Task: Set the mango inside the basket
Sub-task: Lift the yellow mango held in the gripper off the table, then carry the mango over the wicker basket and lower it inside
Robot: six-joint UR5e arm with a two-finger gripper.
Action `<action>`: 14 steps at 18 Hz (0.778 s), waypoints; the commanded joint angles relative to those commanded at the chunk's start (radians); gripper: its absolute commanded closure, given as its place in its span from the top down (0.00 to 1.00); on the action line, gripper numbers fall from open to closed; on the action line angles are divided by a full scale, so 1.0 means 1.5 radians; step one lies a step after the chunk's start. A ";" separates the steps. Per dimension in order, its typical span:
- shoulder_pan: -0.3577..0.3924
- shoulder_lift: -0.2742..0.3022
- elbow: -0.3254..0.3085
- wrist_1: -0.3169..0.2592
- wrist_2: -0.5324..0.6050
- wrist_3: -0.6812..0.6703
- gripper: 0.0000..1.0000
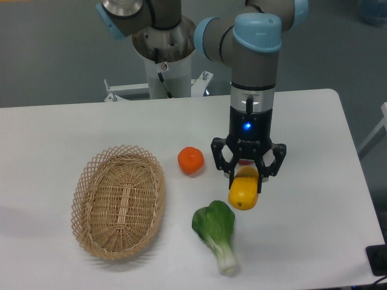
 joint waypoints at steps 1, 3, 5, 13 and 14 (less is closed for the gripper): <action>-0.001 0.000 -0.001 0.000 0.001 0.000 0.37; -0.001 0.001 -0.004 -0.001 0.002 -0.003 0.37; -0.001 0.016 -0.019 -0.001 0.005 -0.003 0.37; -0.014 0.077 -0.104 -0.001 0.006 -0.055 0.37; -0.024 0.078 -0.107 -0.001 0.007 -0.069 0.37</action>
